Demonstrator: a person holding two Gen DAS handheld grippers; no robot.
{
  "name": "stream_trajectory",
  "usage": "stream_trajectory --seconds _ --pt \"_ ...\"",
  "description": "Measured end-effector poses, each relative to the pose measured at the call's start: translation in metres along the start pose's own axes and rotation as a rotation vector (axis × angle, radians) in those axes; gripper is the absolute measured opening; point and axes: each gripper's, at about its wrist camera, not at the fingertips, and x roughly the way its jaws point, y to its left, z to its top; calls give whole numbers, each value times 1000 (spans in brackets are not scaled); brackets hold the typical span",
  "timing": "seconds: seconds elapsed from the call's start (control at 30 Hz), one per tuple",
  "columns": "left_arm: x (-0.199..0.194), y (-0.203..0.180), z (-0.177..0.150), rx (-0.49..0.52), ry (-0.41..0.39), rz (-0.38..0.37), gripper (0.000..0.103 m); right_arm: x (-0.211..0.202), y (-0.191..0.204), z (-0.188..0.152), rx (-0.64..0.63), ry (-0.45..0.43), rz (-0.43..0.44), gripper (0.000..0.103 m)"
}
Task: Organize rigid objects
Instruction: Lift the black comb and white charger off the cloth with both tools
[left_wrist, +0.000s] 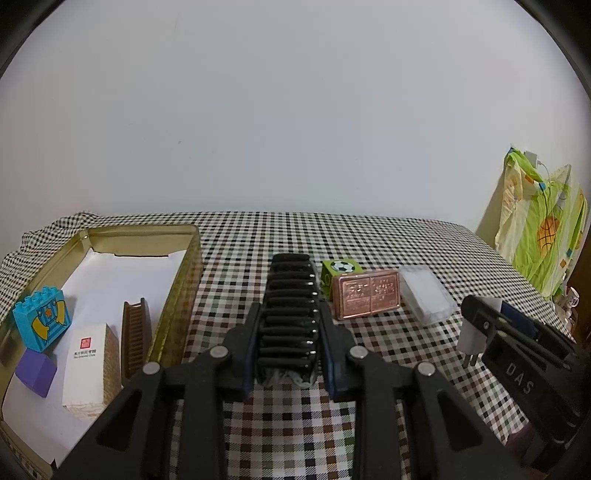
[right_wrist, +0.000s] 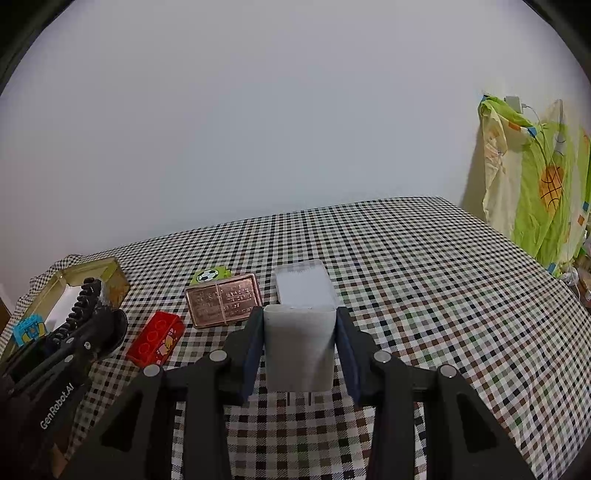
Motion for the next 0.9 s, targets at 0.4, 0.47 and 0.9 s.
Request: stream_trajectory --seconds 0.4,0.47,0.9 --pt "0 1 1 4 0 -6 26 -3 -1 -1 2 -4 7 40" --pt "-1 0 1 6 -1 -6 26 -3 0 -2 1 -2 10 40" --pt "-10 1 -3 40 5 -35 26 -5 5 -5 22 10 42 40"
